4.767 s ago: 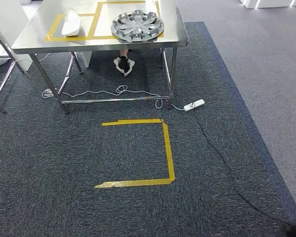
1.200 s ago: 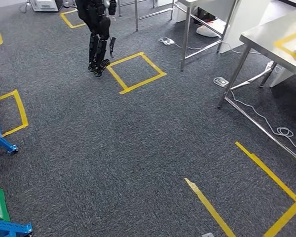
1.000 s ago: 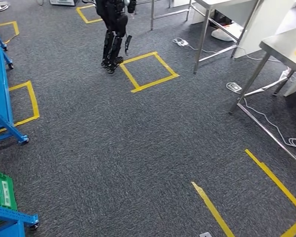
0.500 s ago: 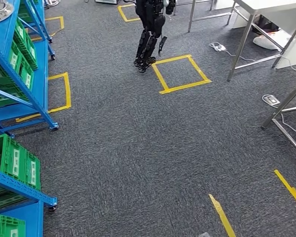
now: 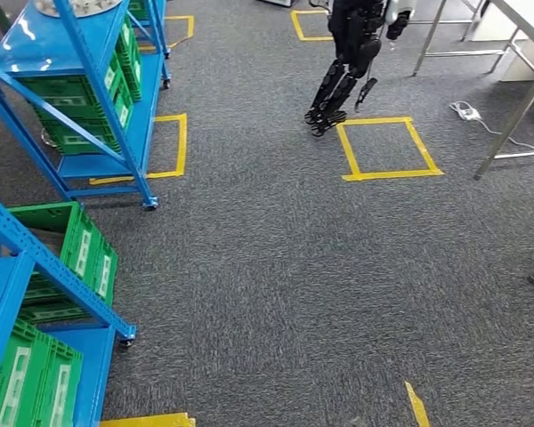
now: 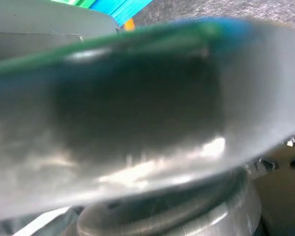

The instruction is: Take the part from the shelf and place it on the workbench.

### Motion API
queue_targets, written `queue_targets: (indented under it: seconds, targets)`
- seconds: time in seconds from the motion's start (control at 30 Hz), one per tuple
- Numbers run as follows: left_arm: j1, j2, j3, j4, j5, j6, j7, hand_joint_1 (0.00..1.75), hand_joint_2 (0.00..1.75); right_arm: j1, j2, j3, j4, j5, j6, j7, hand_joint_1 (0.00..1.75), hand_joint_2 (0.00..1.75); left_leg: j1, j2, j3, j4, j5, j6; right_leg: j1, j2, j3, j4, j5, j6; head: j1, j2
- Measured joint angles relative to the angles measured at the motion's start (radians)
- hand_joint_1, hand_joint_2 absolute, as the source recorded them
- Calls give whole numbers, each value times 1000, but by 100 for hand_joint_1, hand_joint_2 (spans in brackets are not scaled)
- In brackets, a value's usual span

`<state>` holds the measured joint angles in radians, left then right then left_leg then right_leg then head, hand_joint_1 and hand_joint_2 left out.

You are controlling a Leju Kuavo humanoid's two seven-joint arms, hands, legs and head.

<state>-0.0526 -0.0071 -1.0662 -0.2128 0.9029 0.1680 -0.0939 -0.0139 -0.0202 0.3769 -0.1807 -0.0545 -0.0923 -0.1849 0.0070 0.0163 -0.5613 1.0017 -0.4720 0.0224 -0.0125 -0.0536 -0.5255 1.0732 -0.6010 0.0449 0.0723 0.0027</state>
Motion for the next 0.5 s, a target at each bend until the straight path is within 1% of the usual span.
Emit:
queue_targets:
  seconds: [0.03,0.07,0.1,0.13,0.17,0.2,0.23,0.27,0.3,0.33,0.37,0.4,0.43,0.47,0.5]
  targets:
    - [-1,1,0,1,0,0,-1,0,0,0,2,2,0,-1,-1,1,0,0,-1,-13,-1,0,1,3,-1,31,-34,72,-34,1,2,0]
    - [-3,1,0,2,1,0,-2,0,0,1,3,3,0,-1,-3,2,0,0,-1,-28,-2,0,1,5,-1,45,-73,148,-63,2,3,0]
    - [-3,1,0,3,1,1,-3,0,0,1,4,4,0,-2,-5,5,0,0,-2,-44,-2,0,1,6,-1,50,-105,205,-77,2,3,0]
    - [-3,1,0,4,2,2,-4,0,0,2,6,4,0,-3,-8,9,0,0,-3,-60,-2,0,1,6,-1,53,-122,224,-68,0,3,0]
    - [-3,2,0,5,3,2,-4,0,0,1,8,5,0,-3,-11,12,0,0,-3,-76,0,0,1,6,-1,55,-117,197,-38,-2,3,0]
    - [-3,2,1,6,4,3,-5,0,0,1,10,5,0,-4,-15,15,0,0,-3,-91,2,1,1,5,-1,63,-97,139,4,-4,3,0]
    - [-3,2,1,6,5,3,-6,0,0,0,12,6,0,-5,-19,17,0,0,-2,-105,4,1,0,3,-3,84,-66,63,43,-7,2,0]
    - [-5,2,1,7,6,3,-7,0,0,-1,14,6,0,-5,-21,18,0,0,-2,-119,4,2,0,-1,-5,106,-38,-6,70,-9,2,0]
    - [-6,2,2,7,7,4,-8,0,0,-2,16,7,0,-5,-23,19,0,0,-2,-130,2,3,0,-6,-5,124,-17,-48,82,-11,2,0]
    - [-6,2,2,8,7,4,-9,0,0,-4,18,9,0,-5,-23,20,0,0,-1,-142,-1,3,2,-13,-5,135,-5,-70,83,-13,1,0]
    - [-5,2,3,9,7,4,-10,0,0,-6,21,10,0,-5,-23,21,0,0,1,-153,-5,2,6,-21,-3,129,-2,-73,83,-16,2,0]
    - [-4,3,5,10,7,4,-10,0,0,-7,25,11,-1,-5,-24,21,0,0,3,-165,-8,0,8,-28,-4,116,1,-76,86,-22,2,0]
    - [-2,4,7,12,7,4,-10,0,0,-9,28,12,-1,-5,-24,21,0,0,2,-159,-11,4,5,-34,-5,104,3,-80,89,-28,1,0]
    - [-1,5,9,13,7,4,-10,0,0,-9,31,12,-2,-5,-24,21,0,0,0,-135,-20,23,-9,-39,-6,89,7,-86,92,-34,-2,0]
    - [-1,6,11,14,7,5,-10,0,0,-9,33,12,-2,-5,-24,21,0,0,-2,-103,-37,58,-32,-43,-7,73,10,-92,94,-40,-5,0]
